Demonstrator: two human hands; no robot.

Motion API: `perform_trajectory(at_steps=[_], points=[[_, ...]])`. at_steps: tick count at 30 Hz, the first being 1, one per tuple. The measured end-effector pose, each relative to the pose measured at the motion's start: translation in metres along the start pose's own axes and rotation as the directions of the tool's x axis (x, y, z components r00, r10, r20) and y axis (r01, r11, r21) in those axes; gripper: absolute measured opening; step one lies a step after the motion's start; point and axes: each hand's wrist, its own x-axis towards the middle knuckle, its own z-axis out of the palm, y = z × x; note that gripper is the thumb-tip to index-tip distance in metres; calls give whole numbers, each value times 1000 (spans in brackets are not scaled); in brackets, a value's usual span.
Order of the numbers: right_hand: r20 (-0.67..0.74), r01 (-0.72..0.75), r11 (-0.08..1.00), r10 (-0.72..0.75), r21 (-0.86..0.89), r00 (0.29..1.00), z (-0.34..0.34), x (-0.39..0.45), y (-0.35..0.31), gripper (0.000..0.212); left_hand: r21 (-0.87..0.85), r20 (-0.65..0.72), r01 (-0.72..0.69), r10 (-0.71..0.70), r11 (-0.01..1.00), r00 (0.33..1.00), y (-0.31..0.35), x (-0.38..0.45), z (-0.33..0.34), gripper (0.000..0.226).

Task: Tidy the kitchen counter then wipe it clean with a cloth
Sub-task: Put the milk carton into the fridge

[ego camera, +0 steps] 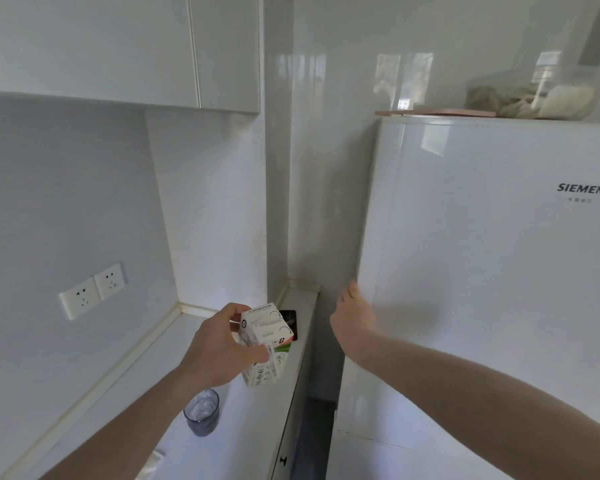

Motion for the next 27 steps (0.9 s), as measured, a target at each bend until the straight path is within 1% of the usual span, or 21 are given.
perform_trajectory(at_steps=[4, 7, 10, 14, 15, 16, 18, 20, 22, 24, 26, 27], points=[[0, 83, 996, -83, 42, 997, -7, -32, -18, 46, 21, 20, -14, 13, 1000, 1000, -2, -6, -3, 61], [78, 120, 987, -129, 108, 989, -18, -59, -28, 36, 36, 33, -34, 32, 999, 999, -5, -11, -2, 63], [139, 135, 957, -175, 255, 975, -32, -88, -35, 31, 33, 43, -47, 46, 998, 998, -9, -16, 1, 63], [137, 85, 874, -170, 478, 976, -41, -122, -39, 32, 10, 63, -61, 60, 998, 996, -13, -19, 6, 62], [140, 56, 821, -164, 569, 977, -39, -128, -41, 27, 4, 68, -64, 64, 998, 996, -14, -21, 8, 62], [140, 19, 744, -150, 668, 979, -36, -134, -43, 23, 0, 71, -71, 71, 997, 995, -15, -23, 10, 62], [153, -61, 600, -103, 798, 983, -28, -144, -51, 23, -13, 86, -87, 88, 996, 992, -17, -27, 15, 63], [190, -126, 483, -86, 866, 978, -18, -156, -60, 31, -24, 105, -100, 102, 995, 989, -18, -32, 18, 64], [240, -209, 299, -69, 931, 968, -9, -169, -71, 47, -35, 133, -116, 120, 993, 984, -19, -35, 23, 64], [270, -267, 133, -3, 955, 963, -6, -183, -76, 61, -58, 153, -125, 132, 990, 979, -19, -38, 30, 64], [288, -291, 20, 90, 957, 953, -4, -194, -76, 66, -73, 171, -135, 146, 988, 974, -18, -40, 39, 66], [302, -303, -17, 132, 953, 944, -3, -200, -75, 66, -83, 187, -140, 153, 987, 970, -16, -42, 45, 67]])
